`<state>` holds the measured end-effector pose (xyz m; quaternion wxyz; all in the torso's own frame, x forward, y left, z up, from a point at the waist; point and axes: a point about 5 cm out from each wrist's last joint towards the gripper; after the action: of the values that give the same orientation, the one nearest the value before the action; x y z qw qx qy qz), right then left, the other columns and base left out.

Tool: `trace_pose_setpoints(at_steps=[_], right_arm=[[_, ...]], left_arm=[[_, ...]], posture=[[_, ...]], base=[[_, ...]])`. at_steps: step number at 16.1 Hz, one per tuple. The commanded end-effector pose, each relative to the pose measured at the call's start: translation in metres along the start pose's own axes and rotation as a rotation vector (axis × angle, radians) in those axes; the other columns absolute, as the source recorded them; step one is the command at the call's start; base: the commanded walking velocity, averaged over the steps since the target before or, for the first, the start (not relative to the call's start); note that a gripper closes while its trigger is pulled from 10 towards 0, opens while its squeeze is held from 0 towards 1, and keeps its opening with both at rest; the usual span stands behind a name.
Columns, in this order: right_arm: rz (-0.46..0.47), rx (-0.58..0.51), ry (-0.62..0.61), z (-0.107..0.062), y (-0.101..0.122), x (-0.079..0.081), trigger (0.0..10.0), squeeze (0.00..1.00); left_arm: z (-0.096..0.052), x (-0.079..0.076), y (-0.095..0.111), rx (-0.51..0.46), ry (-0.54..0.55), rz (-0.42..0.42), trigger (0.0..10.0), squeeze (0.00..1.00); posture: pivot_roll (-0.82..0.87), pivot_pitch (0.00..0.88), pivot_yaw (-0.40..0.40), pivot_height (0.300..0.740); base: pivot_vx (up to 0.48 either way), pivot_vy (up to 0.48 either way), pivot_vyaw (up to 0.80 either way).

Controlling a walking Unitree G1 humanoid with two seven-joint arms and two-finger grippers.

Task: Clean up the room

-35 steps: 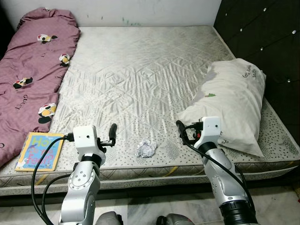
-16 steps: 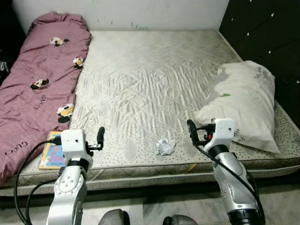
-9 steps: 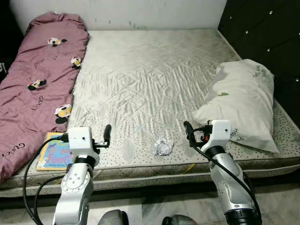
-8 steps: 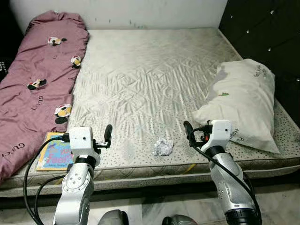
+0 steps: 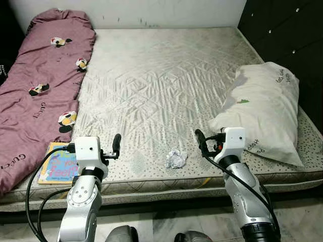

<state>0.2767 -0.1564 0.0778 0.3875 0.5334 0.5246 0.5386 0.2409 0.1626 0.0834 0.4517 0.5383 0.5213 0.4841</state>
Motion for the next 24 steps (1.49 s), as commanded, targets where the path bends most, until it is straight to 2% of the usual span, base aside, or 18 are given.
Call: trace_pose_setpoints(at_steps=[1,4,12,19,24], right_arm=[[0.002,0.007,-0.003,-0.001,0.000,0.000,10.0,0.00],[0.012,0.017,-0.004,-0.001,-0.003,0.001,10.0,0.00],[0.010,0.019,0.012,0.000,-0.003,0.002,10.0,0.00],[0.006,0.021,0.020,0.003,-0.001,0.001,10.0,0.00],[-0.005,0.007,0.059,0.011,0.004,0.009,10.0,0.00]], left_arm=[[-0.001,0.000,-0.001,0.004,0.007,0.006,10.0,0.00],[0.001,-0.003,0.001,-0.001,0.003,0.012,10.0,0.00],[0.004,0.002,0.001,-0.001,0.036,0.006,10.0,0.00],[0.005,0.002,0.001,0.000,0.054,0.003,10.0,0.00],[0.007,0.001,0.006,-0.035,0.028,-0.014,10.0,0.00]], posture=[[0.01,0.052,-0.024,0.736],[0.01,0.054,-0.022,0.706],[0.01,0.053,-0.025,0.632],[0.00,0.058,-0.030,0.632],[0.00,0.076,-0.033,0.632]], base=[[0.000,0.000,0.00],[0.000,0.000,0.00],[0.000,0.000,0.00],[0.000,0.000,0.00],[0.050,0.000,0.00]])
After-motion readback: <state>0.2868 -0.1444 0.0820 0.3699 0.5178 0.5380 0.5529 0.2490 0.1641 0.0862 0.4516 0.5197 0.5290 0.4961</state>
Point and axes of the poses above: a point about 5 cm out from each wrist's last joint towards the gripper, its own z axis pointing out of the wrist towards the gripper, its own y axis along the axis of the wrist's last joint, x = y × z, and after that the axes turned 5 degrees about z, right-handed
